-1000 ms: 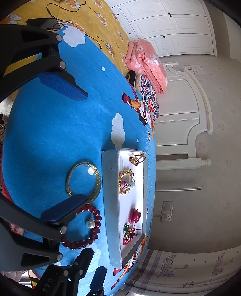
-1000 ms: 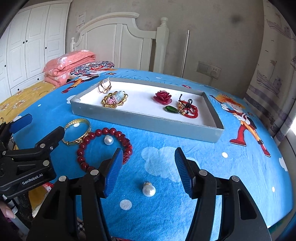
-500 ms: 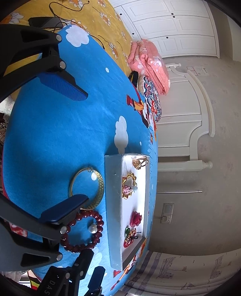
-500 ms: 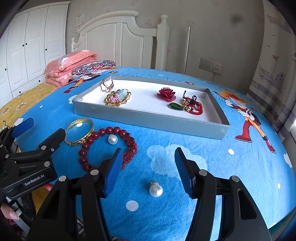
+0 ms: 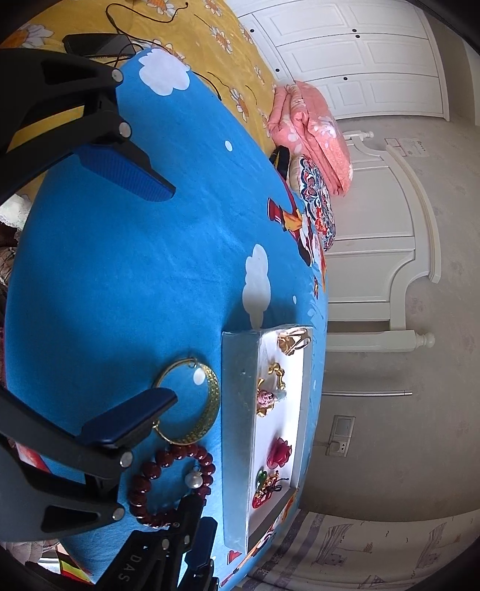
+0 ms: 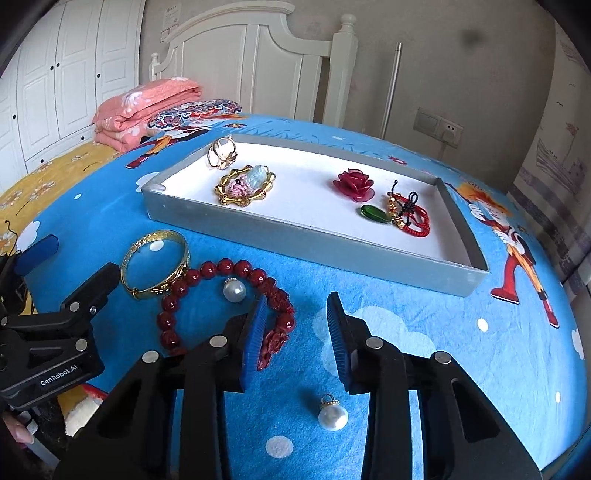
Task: Organize jewelry
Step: 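Withdraw both tools from the tray and move the right tool to the red bead bracelet, then grasp the red bead bracelet with the right tool while the left tool grasps the gold bangle, then carry the bangle and bead bracelet into the tray and open both tools, then withdraw from the tray and lower the right tool onto a pearl earring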
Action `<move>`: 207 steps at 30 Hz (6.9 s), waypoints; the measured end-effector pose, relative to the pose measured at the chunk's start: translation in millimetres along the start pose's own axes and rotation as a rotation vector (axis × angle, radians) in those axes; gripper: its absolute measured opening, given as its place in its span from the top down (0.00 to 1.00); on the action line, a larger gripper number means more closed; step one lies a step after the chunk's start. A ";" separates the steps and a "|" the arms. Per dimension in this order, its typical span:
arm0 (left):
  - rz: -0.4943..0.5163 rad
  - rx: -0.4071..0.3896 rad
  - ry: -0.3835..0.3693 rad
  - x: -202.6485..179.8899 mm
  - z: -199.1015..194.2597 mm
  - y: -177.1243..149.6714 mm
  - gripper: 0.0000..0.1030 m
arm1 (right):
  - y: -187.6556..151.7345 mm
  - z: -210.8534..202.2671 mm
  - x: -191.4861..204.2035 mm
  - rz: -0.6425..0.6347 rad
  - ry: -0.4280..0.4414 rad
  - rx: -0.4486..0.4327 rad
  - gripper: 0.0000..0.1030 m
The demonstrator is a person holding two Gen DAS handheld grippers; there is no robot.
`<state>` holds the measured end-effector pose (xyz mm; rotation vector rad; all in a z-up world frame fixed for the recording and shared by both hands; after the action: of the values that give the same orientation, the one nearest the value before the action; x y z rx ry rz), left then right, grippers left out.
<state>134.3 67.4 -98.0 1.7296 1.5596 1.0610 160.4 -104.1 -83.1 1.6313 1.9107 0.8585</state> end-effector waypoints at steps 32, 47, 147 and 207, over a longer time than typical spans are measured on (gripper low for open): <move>0.089 0.083 -0.022 -55.1 27.0 25.7 0.15 | -7.0 -24.0 -23.3 0.041 0.034 -0.121 0.89; 0.106 -0.030 -0.055 -46.0 6.4 24.4 0.44 | 5.3 -29.9 8.9 0.005 0.082 -0.151 0.89; 0.082 0.092 -0.082 -83.7 125.5 162.1 0.40 | 131.2 44.8 -78.3 0.118 -0.107 -0.104 0.79; 0.129 -0.038 -0.073 -66.1 -1.2 3.8 0.05 | -53.2 -48.0 -30.6 -0.010 0.113 -0.188 0.88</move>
<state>135.1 1.6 -106.1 1.8427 1.3907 1.0696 95.3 -146.3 -89.9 1.4881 1.8479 1.1119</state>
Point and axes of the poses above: each gripper's, at about its wrist camera, not at the fingertips, and z roughly the way its jaws point, x to its left, y to its top, the point moved 6 cm from there along z, roughly the way its jaws point, and after that the axes turned 9 degrees about z, right-handed, at the moved point
